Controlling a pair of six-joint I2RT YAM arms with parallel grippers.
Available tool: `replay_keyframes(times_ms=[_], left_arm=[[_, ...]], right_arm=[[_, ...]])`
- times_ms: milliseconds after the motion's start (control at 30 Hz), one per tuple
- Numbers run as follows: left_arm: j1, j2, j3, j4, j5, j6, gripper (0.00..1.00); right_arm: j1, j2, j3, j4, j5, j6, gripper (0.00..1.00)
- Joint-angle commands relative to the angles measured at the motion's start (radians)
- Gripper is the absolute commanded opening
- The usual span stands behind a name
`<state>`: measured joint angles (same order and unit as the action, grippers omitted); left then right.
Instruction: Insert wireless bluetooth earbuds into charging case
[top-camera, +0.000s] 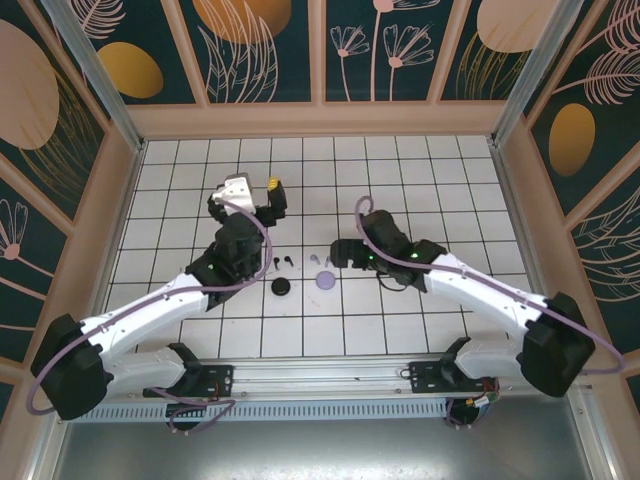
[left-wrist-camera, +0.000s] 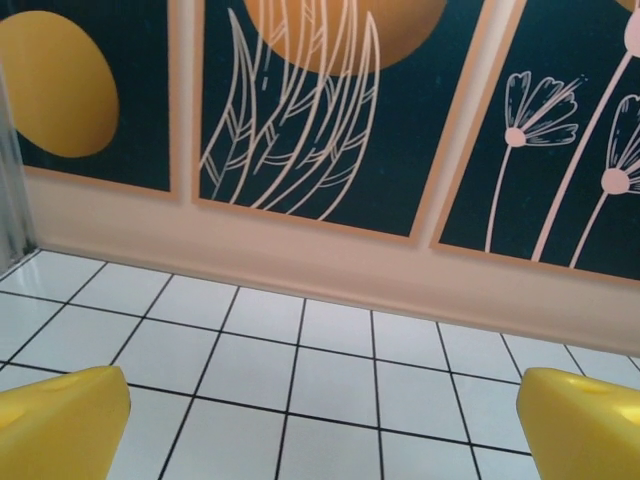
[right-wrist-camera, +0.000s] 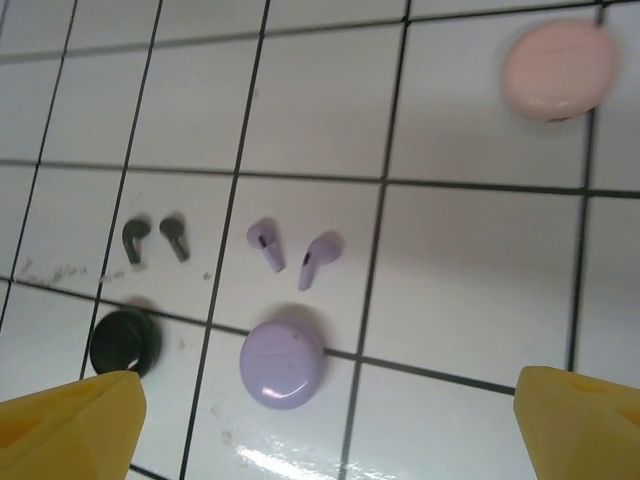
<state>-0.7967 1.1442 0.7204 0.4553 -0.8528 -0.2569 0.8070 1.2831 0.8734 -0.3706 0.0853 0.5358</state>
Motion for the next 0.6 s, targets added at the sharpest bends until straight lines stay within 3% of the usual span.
replay_keyframes(times_ms=[0,200,467,567], left_arm=[[0.004,-0.057,-0.062,0.152,-0.048,0.054,0.99],[0.005,-0.043,0.049,-0.169,-0.113,-0.107,0.99],[0.005,-0.044,0.064,-0.274,-0.24,-0.253,0.99],[0.004,-0.053,0.058,-0.294,-0.237,-0.266,0.99]], right_arm=[[0.056,0.102,0.062,-0.066,-0.009,-0.042,0.93],[0.093,0.27,0.144,-0.088,-0.017,-0.064,0.86],[0.124,0.428,0.246,-0.15,-0.012,-0.107,0.81],[0.132,0.48,0.276,-0.17,-0.001,-0.103,0.78]])
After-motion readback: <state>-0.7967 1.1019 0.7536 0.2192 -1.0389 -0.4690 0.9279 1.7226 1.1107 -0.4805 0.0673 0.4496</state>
